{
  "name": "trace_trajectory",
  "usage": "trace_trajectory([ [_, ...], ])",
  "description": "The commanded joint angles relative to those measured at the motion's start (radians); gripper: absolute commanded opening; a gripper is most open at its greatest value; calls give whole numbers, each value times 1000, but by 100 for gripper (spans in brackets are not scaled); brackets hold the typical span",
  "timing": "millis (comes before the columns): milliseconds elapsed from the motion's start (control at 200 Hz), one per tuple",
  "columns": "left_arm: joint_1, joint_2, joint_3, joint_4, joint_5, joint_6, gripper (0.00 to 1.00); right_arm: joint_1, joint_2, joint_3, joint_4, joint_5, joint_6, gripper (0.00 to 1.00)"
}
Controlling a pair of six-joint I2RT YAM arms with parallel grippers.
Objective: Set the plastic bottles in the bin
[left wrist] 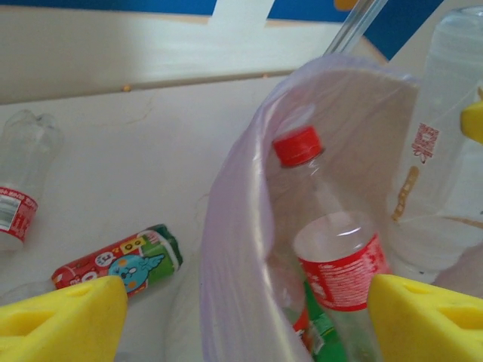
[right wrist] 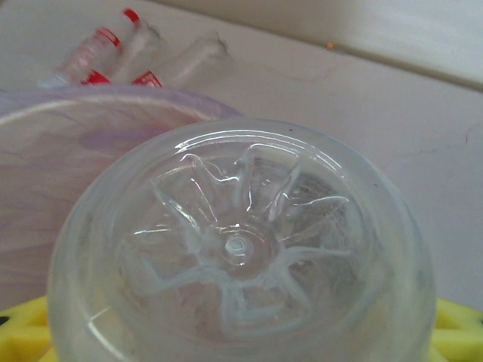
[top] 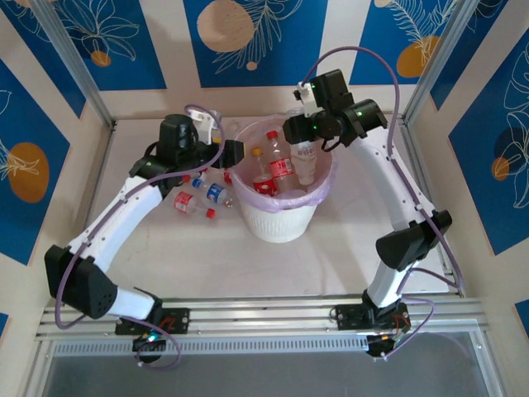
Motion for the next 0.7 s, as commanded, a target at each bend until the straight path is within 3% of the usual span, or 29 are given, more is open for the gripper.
trace_trajectory([
  [0,-15,19,37,-25,-32,29,80,11,27,-8,-32,26,3,65],
  [235,-20,45,49,-17,-1,25,68,22,91,-27,-41,22,13,65],
  [495,-29,49,40,0,5,22,67,33,150,-57,-45,14,10,66],
  [695,-30,49,32,13,14,16,67,55,144,-63,-43,-21,-15,82],
])
